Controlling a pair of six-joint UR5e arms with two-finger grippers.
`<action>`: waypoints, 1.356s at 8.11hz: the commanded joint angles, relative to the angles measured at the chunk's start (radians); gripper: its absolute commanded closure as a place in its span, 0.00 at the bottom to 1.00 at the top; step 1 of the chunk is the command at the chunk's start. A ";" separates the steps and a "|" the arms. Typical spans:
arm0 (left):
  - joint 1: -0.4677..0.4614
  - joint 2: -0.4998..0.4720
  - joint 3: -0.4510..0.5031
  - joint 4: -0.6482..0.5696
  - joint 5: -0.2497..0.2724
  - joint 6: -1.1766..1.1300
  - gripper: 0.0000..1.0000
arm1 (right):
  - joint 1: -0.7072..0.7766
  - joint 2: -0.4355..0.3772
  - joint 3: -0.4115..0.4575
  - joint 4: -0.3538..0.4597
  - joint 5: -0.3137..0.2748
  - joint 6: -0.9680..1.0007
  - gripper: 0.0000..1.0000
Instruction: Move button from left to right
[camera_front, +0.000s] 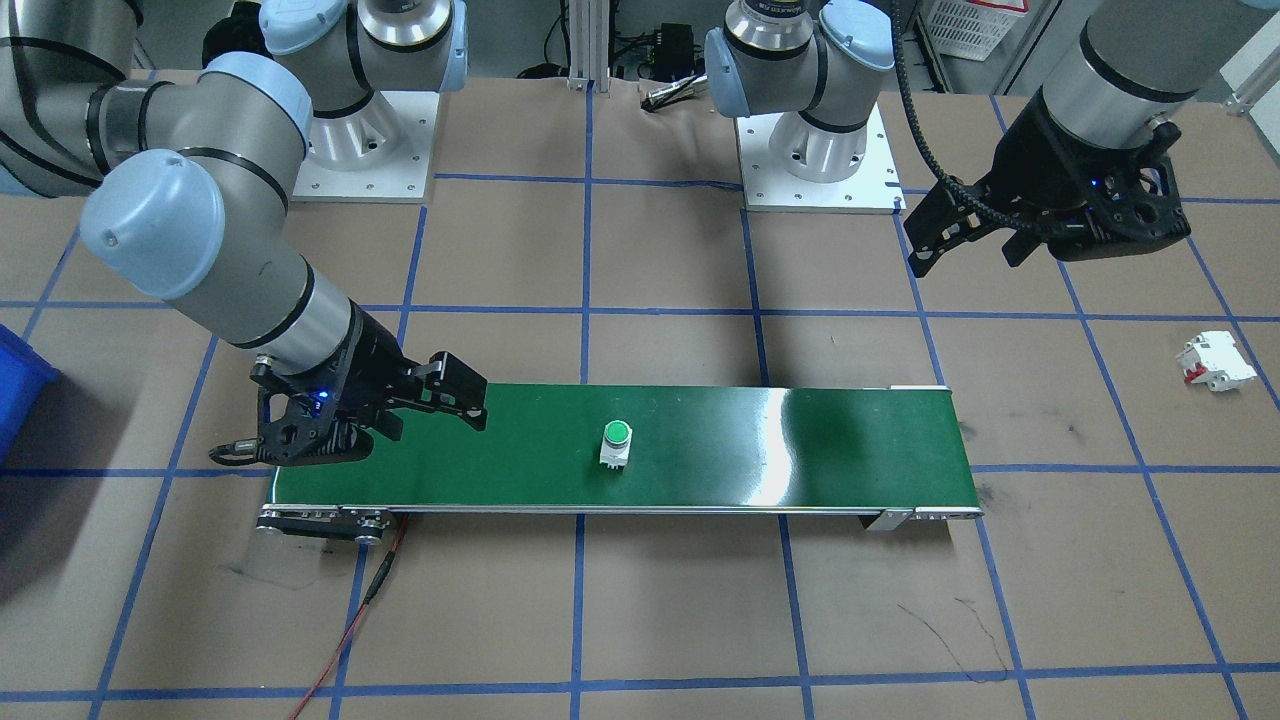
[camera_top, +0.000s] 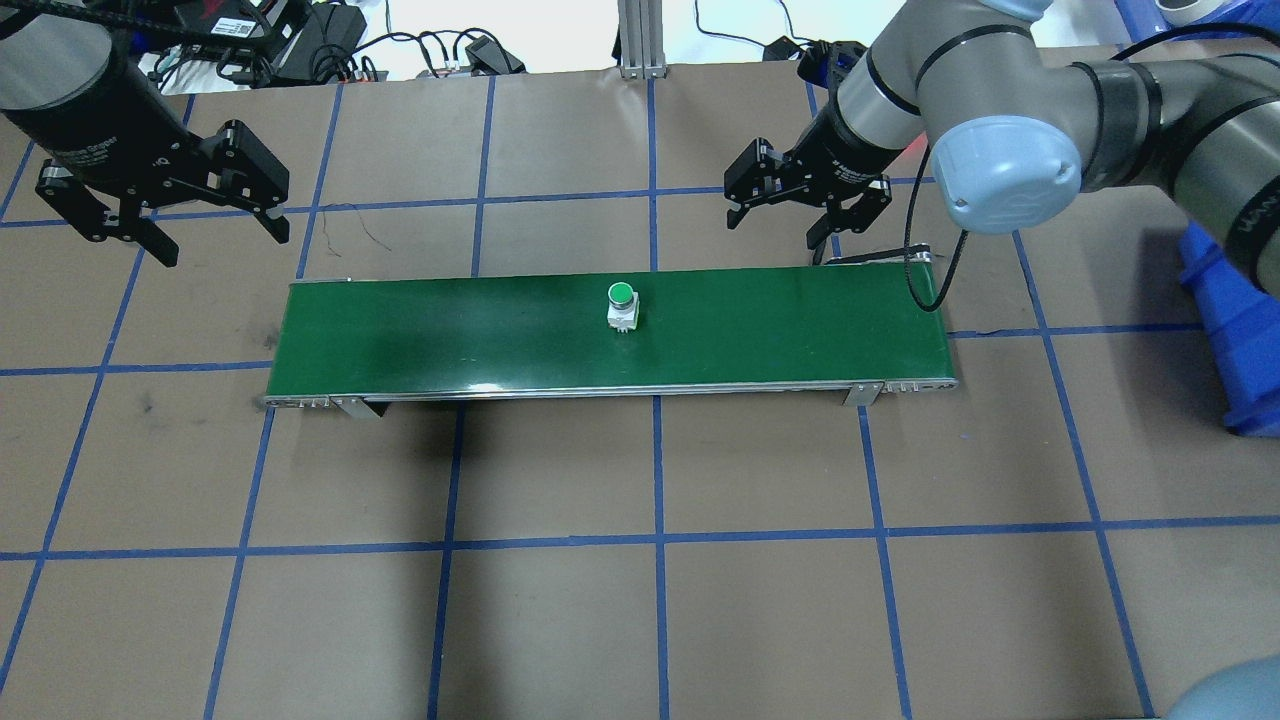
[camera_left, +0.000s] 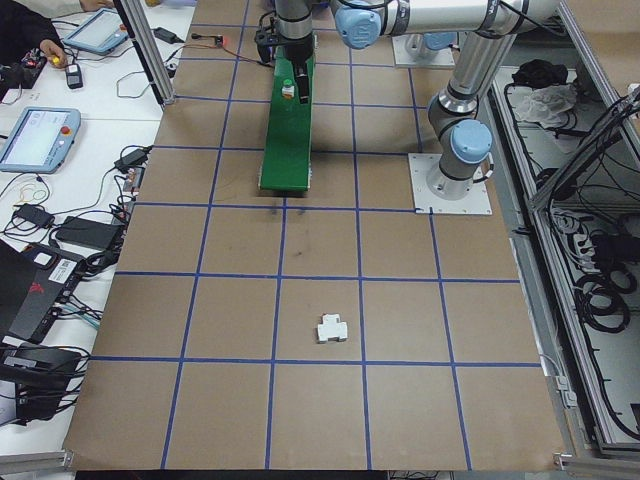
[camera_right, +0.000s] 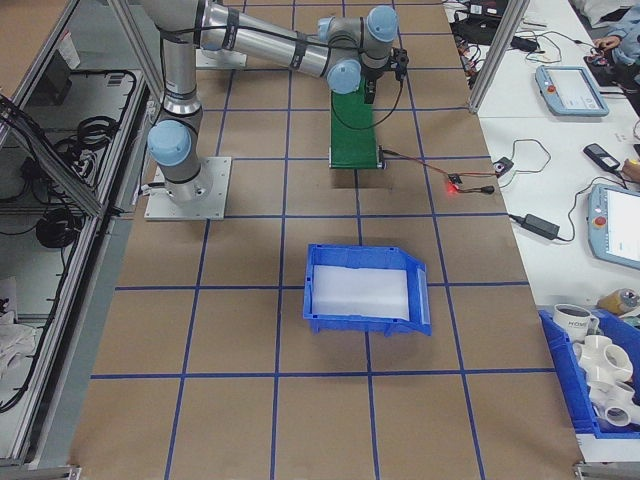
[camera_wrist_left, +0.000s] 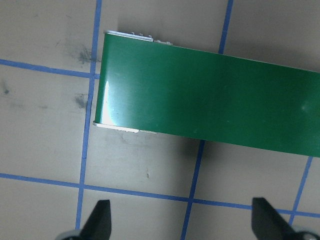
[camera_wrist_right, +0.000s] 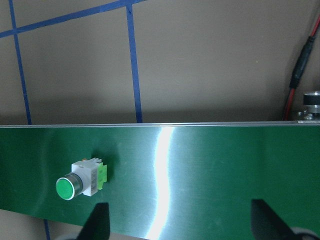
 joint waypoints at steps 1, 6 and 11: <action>0.000 0.004 0.000 0.000 0.001 0.000 0.00 | 0.019 0.045 0.003 -0.044 0.020 0.039 0.00; 0.003 0.001 0.000 -0.002 0.003 0.000 0.00 | 0.019 0.091 0.027 -0.069 0.031 0.039 0.00; 0.005 -0.007 0.000 -0.005 0.003 0.000 0.00 | 0.018 0.097 0.066 -0.028 -0.175 0.024 0.09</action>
